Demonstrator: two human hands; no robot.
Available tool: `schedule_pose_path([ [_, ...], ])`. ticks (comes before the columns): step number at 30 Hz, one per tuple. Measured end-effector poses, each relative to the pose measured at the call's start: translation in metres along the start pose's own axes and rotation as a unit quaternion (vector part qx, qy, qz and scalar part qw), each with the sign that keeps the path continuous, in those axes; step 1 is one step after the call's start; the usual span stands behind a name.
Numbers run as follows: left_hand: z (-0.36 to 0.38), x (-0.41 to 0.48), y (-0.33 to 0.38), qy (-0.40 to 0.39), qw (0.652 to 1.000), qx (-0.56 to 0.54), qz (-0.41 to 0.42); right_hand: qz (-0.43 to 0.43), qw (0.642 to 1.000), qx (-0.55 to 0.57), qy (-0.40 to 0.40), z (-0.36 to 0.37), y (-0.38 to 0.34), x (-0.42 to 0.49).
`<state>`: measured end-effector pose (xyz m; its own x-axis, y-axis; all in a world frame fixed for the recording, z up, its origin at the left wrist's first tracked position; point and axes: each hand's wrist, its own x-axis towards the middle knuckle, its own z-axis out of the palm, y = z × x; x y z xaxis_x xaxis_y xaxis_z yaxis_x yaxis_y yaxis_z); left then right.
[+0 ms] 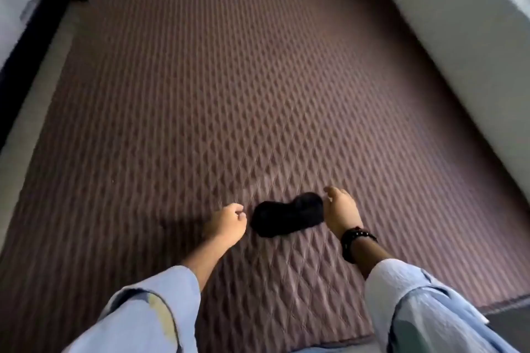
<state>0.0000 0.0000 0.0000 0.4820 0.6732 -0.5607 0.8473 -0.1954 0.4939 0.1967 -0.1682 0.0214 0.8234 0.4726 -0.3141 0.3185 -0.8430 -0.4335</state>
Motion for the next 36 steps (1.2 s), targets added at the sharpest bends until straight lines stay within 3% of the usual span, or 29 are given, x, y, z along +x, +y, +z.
schedule_pose_path([
  [4,0.056,0.037,-0.026,-0.021,0.989,-0.131,-0.058,0.067,0.996,-0.014,-0.062,0.034,0.032,0.039],
  [9,0.078,0.045,-0.014,-0.026,0.965,-0.241,-0.095,0.047,0.996,0.009,-0.08,0.05,0.065,0.061],
  [14,0.074,0.054,-0.005,-0.052,0.953,-0.278,-0.108,0.048,0.985,0.101,-0.131,0.051,0.085,0.07],
  [19,0.054,0.051,-0.002,0.076,0.975,-0.194,0.075,-0.032,0.982,0.175,-0.063,0.033,0.082,0.067],
  [23,0.053,0.041,-0.003,0.174,0.952,-0.104,0.228,-0.179,0.977,0.099,0.06,0.027,0.08,0.053],
  [25,0.066,0.043,-0.016,0.181,0.953,-0.06,0.234,-0.223,0.972,0.051,0.054,0.038,0.089,0.044],
  [28,0.087,0.039,-0.029,0.174,0.966,-0.037,0.186,-0.223,0.974,-0.02,-0.026,0.059,0.109,0.028],
  [30,0.093,0.033,-0.029,0.194,0.968,-0.067,0.144,-0.216,0.976,-0.019,-0.014,0.067,0.116,0.019],
  [33,0.093,0.027,-0.02,0.215,0.97,-0.111,0.009,-0.236,0.969,-0.049,0.059,0.074,0.106,0.006],
  [36,0.091,0.023,-0.003,0.174,0.978,-0.088,-0.073,-0.275,0.954,-0.118,0.018,0.086,0.081,-0.001],
])
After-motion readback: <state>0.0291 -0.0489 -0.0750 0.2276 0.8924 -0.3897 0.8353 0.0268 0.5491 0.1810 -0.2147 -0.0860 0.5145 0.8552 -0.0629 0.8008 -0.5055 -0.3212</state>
